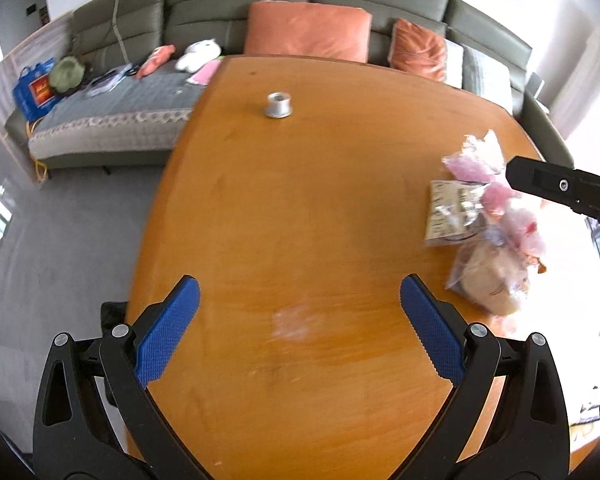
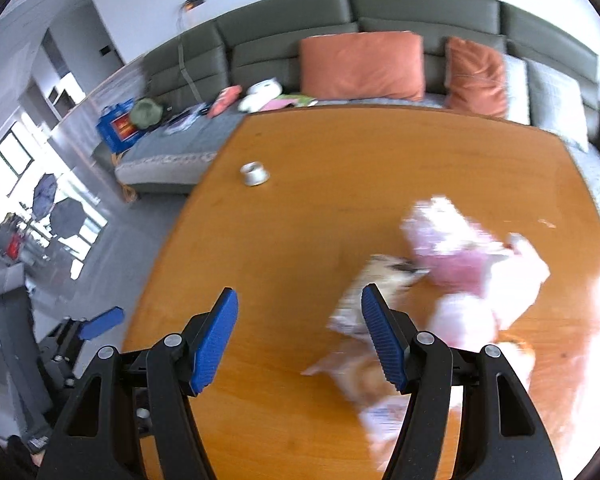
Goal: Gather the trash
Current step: 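Grasp the clear plastic bag with the right gripper while the left grasps the snack packet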
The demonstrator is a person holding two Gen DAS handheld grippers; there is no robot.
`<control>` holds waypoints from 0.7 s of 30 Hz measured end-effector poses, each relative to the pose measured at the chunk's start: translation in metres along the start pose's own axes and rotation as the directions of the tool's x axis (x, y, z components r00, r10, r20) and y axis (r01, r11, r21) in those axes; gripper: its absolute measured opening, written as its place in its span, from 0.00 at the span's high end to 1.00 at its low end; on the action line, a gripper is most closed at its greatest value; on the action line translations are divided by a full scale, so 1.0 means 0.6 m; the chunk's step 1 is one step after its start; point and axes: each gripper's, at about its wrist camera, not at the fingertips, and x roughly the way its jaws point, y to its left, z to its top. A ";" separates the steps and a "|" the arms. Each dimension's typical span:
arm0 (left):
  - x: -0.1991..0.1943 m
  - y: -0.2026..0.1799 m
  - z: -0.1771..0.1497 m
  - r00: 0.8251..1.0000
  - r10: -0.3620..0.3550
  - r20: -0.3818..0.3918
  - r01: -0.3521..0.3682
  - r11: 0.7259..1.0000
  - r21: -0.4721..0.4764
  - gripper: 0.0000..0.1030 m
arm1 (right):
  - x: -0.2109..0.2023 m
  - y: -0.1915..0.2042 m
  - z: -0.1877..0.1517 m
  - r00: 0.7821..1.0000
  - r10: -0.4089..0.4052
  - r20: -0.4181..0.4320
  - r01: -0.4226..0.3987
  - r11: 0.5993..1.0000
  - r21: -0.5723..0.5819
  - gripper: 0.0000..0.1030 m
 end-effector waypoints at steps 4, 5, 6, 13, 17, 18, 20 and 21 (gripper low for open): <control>0.011 -0.046 0.018 1.000 -0.017 -0.001 0.017 1.000 0.019 0.06 | -0.003 -0.062 -0.003 0.999 -0.047 0.008 0.047 0.998 0.030 0.37; 0.015 -0.055 0.021 1.000 -0.028 -0.003 0.029 0.999 0.016 0.06 | -0.001 -0.072 -0.004 0.998 -0.058 0.006 0.058 0.998 0.029 0.37; 0.018 -0.062 0.021 0.999 -0.035 -0.005 0.035 0.999 0.012 0.06 | 0.003 -0.083 -0.007 0.997 -0.072 0.002 0.072 0.997 0.027 0.37; 0.044 -0.101 0.034 0.999 -0.040 -0.032 0.041 0.999 0.024 0.06 | 0.047 -0.137 -0.036 0.991 -0.120 -0.058 0.121 0.993 0.011 0.37; 0.050 -0.122 0.043 0.998 -0.039 -0.039 0.041 0.998 0.050 0.06 | 0.061 -0.153 -0.047 0.991 -0.104 -0.080 0.106 0.994 0.014 0.57; 0.052 -0.128 0.047 0.998 -0.038 -0.040 0.041 0.997 0.059 0.06 | 0.056 -0.153 -0.045 0.993 -0.095 -0.069 0.097 0.995 0.020 0.58; 0.057 -0.145 0.060 0.998 -0.042 -0.039 0.045 0.996 0.078 0.06 | 0.037 -0.157 -0.037 0.997 -0.071 -0.022 0.072 0.997 0.033 0.59; 0.060 -0.157 0.068 0.998 -0.044 -0.039 0.047 0.995 0.092 0.06 | 0.024 -0.159 -0.031 0.998 -0.060 0.008 0.060 0.997 0.041 0.59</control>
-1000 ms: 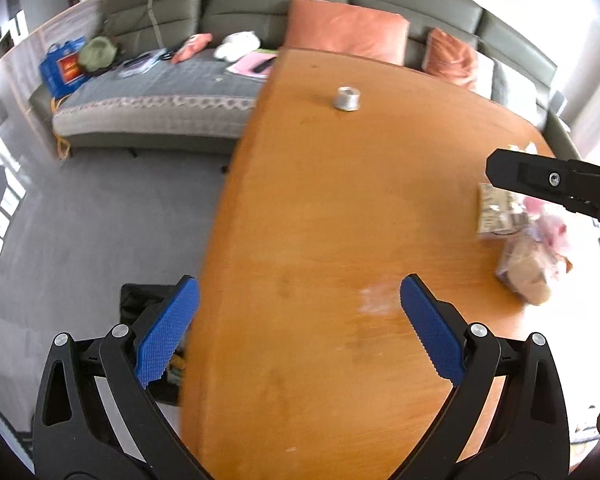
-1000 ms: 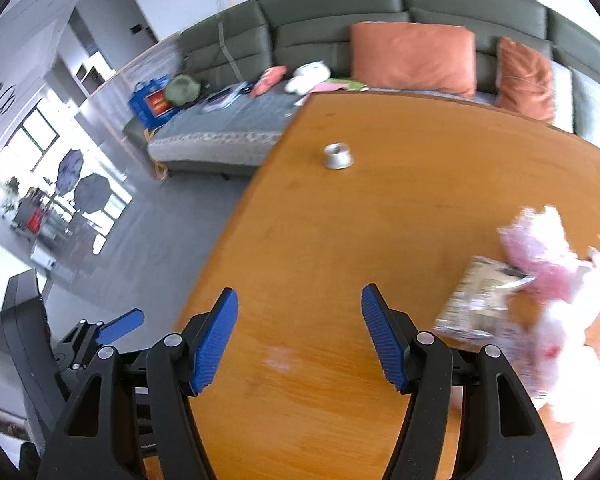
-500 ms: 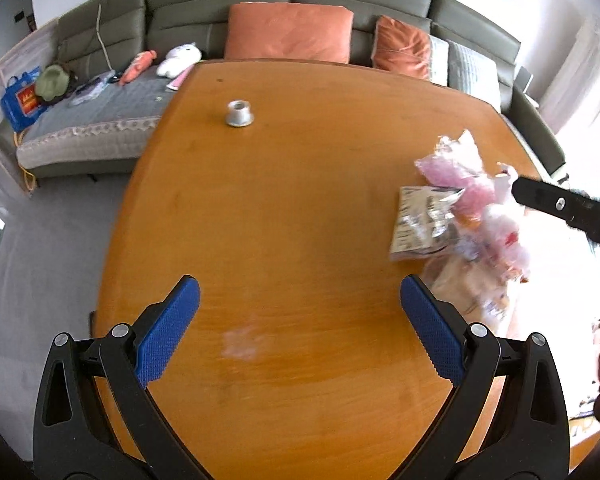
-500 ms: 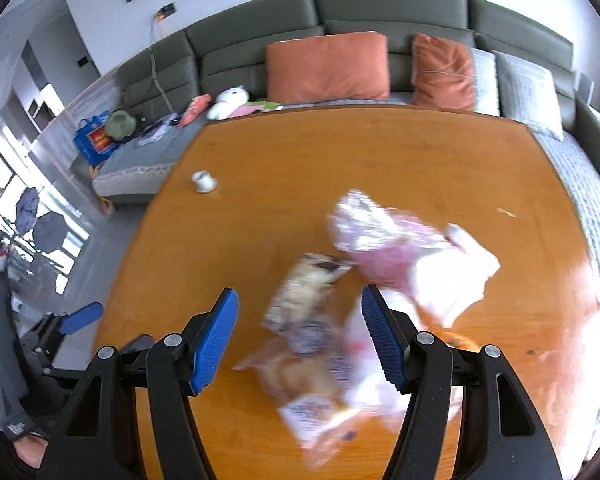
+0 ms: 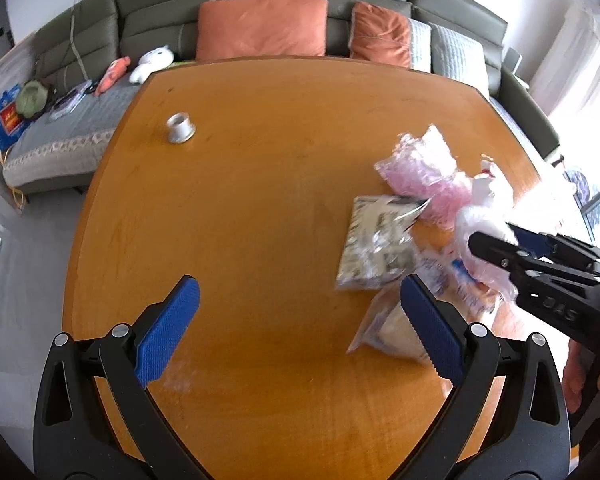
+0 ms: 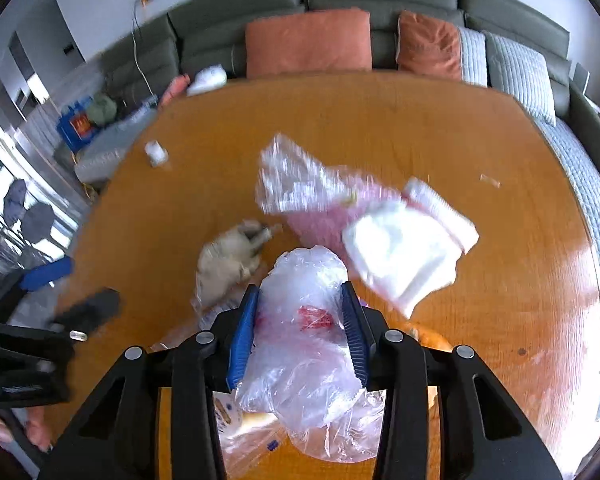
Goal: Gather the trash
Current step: 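Grasp the clear plastic bag with the right gripper while the left grasps the snack packet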
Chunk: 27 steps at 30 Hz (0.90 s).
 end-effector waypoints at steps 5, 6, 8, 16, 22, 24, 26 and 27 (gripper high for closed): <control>0.032 -0.047 0.033 1.000 -0.018 -0.017 0.019 0.997 0.070 0.06 | -0.042 -0.018 0.035 0.996 0.038 0.081 -0.042 0.998 0.044 0.58; 0.041 -0.056 0.039 0.999 -0.021 -0.025 0.023 0.996 0.081 0.06 | -0.046 -0.024 0.041 0.995 0.042 0.091 -0.047 0.997 0.054 0.58; 0.056 -0.070 0.046 0.999 -0.032 -0.037 0.036 0.994 0.099 0.06 | -0.050 -0.036 0.048 0.994 0.051 0.099 -0.058 0.995 0.076 0.58; 0.134 -0.117 0.064 0.997 -0.011 -0.082 0.023 0.988 0.151 0.06 | -0.039 -0.058 0.060 0.993 0.066 0.093 -0.077 0.989 0.128 0.58; 0.149 -0.116 0.061 0.996 0.033 -0.079 -0.021 0.990 0.141 0.49 | -0.030 -0.062 0.064 0.994 0.069 0.086 -0.081 0.987 0.140 0.58; 0.153 -0.109 0.058 0.997 0.020 -0.076 -0.010 0.992 0.128 0.53 | -0.029 -0.058 0.064 0.994 0.067 0.088 -0.079 0.987 0.141 0.58; 0.151 -0.105 0.058 0.997 -0.003 -0.072 0.012 0.993 0.116 0.53 | -0.031 -0.053 0.063 0.994 0.064 0.090 -0.076 0.988 0.138 0.58; 0.148 -0.100 0.059 0.997 -0.018 -0.070 0.026 0.994 0.104 0.54 | -0.032 -0.050 0.062 0.994 0.063 0.090 -0.075 0.988 0.135 0.58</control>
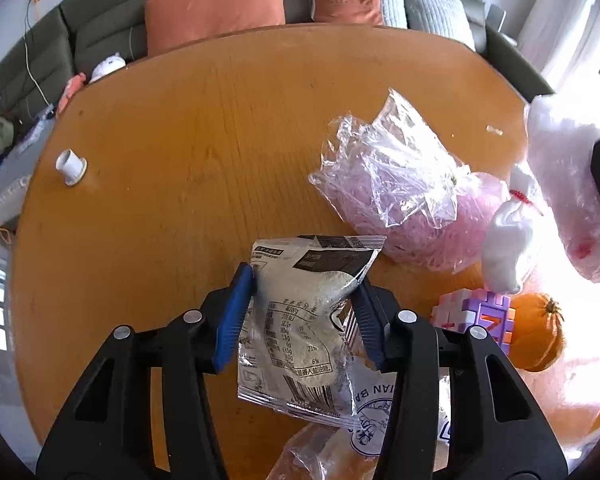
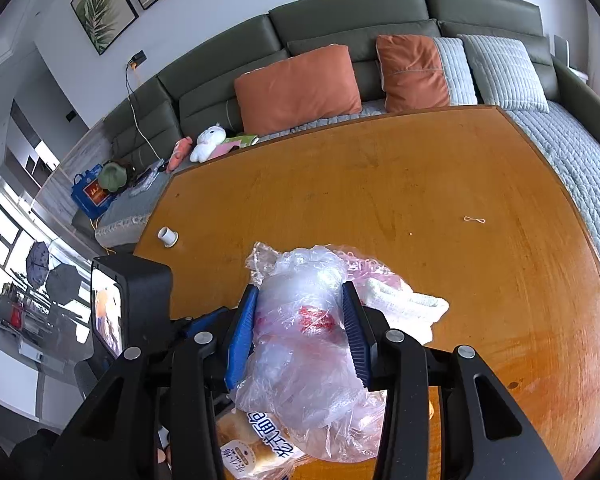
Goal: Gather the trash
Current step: 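Grasp the clear plastic bag with the right gripper while the left grasps the snack packet, then lift the snack packet and clear bag and carry both toward the bin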
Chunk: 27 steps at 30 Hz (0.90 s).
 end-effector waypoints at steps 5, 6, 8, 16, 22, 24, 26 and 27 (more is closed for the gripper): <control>-0.017 0.029 -0.011 0.999 -0.030 0.016 0.031 0.998 -0.063 0.56 | -0.014 0.023 -0.001 1.000 0.000 0.015 0.001 1.000 -0.027 0.58; -0.021 0.035 -0.015 0.999 -0.038 0.018 0.039 0.997 -0.073 0.56 | -0.016 0.028 -0.001 1.000 0.000 0.017 0.000 0.999 -0.032 0.58; -0.035 0.049 -0.029 0.999 -0.044 0.030 0.047 0.995 -0.092 0.56 | -0.020 0.041 -0.003 1.000 0.004 0.017 -0.003 0.999 -0.044 0.58; -0.100 0.121 -0.068 0.997 -0.014 0.080 0.025 0.991 -0.134 0.56 | -0.018 0.127 -0.020 0.999 0.044 0.004 -0.043 0.992 -0.118 0.58; -0.146 0.192 -0.108 0.994 0.024 0.104 -0.003 0.981 -0.192 0.56 | -0.005 0.214 -0.039 0.996 0.089 -0.021 -0.092 0.980 -0.176 0.58; -0.165 0.223 -0.128 0.992 0.042 0.120 -0.016 0.977 -0.210 0.56 | -0.002 0.243 -0.047 0.994 0.103 -0.029 -0.107 0.975 -0.194 0.58; -0.181 0.247 -0.142 0.990 0.060 0.130 -0.029 0.973 -0.228 0.56 | 0.004 0.277 -0.055 0.992 0.120 -0.040 -0.125 0.969 -0.215 0.58; -0.187 0.256 -0.146 0.989 0.066 0.133 -0.033 0.971 -0.236 0.56 | 0.006 0.293 -0.059 0.991 0.127 -0.045 -0.134 0.965 -0.225 0.58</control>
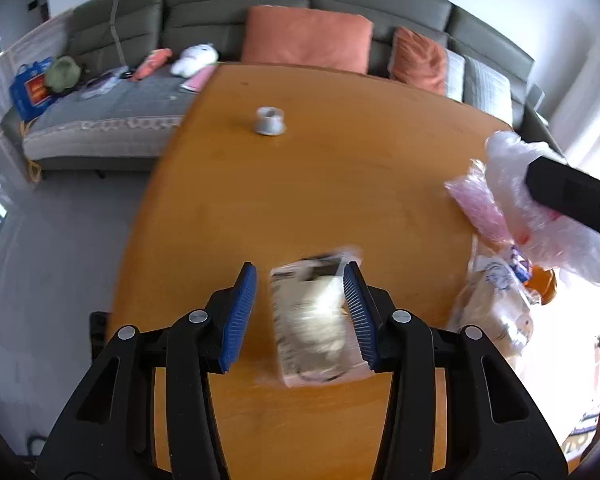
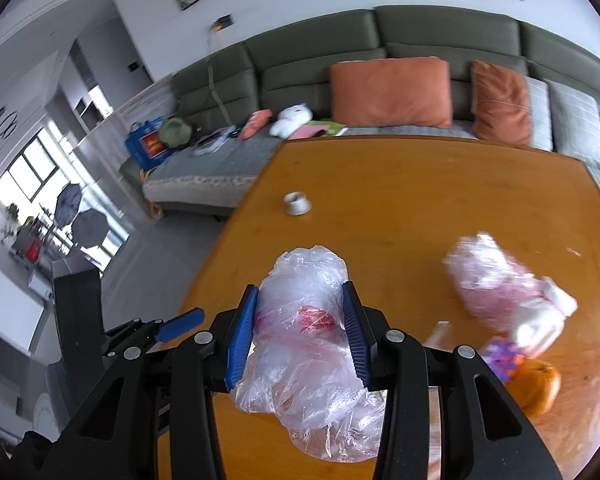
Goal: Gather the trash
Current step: 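Lift the snack packet and clear bag and carry both toward the bin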
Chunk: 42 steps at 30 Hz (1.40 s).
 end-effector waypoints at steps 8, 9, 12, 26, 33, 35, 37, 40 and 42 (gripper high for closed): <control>-0.006 0.102 -0.029 0.998 -0.003 -0.070 -0.003 0.996 -0.084 0.64 | 0.031 0.100 0.001 0.999 0.038 -0.003 -0.038 0.998 -0.053 0.58; -0.006 0.104 -0.031 0.997 -0.007 -0.072 0.001 0.996 -0.092 0.64 | 0.030 0.103 0.000 0.999 0.036 0.000 -0.036 0.998 -0.053 0.58; -0.001 0.083 -0.030 0.997 -0.033 -0.071 0.027 0.997 -0.072 0.35 | 0.021 0.097 -0.003 1.000 0.017 0.008 -0.016 0.999 -0.043 0.58; 0.106 -0.018 -0.036 0.981 0.020 -0.194 -0.012 0.999 0.041 0.15 | -0.009 0.007 -0.010 0.998 -0.054 0.028 0.054 0.998 0.025 0.58; 0.115 -0.023 -0.037 0.987 0.050 -0.153 -0.043 0.998 0.048 0.48 | -0.005 -0.014 -0.010 0.999 -0.043 0.016 0.043 0.999 0.027 0.58; 0.105 -0.014 -0.036 0.990 0.027 -0.140 -0.024 0.999 0.025 0.55 | 0.001 -0.013 -0.009 0.999 -0.033 0.009 0.033 0.999 0.028 0.58; 0.095 -0.006 -0.038 0.991 0.021 -0.133 -0.019 1.000 0.015 0.55 | 0.005 -0.009 -0.008 1.000 -0.027 0.006 0.027 0.999 0.023 0.58; 0.077 0.010 -0.043 0.993 0.019 -0.120 -0.018 1.000 0.004 0.56 | 0.014 0.007 -0.009 1.000 -0.015 0.001 0.015 1.000 0.014 0.58; 0.065 0.022 -0.047 0.993 0.015 -0.113 -0.016 1.000 -0.008 0.57 | 0.021 0.025 -0.009 1.000 -0.004 -0.006 0.004 1.000 0.004 0.58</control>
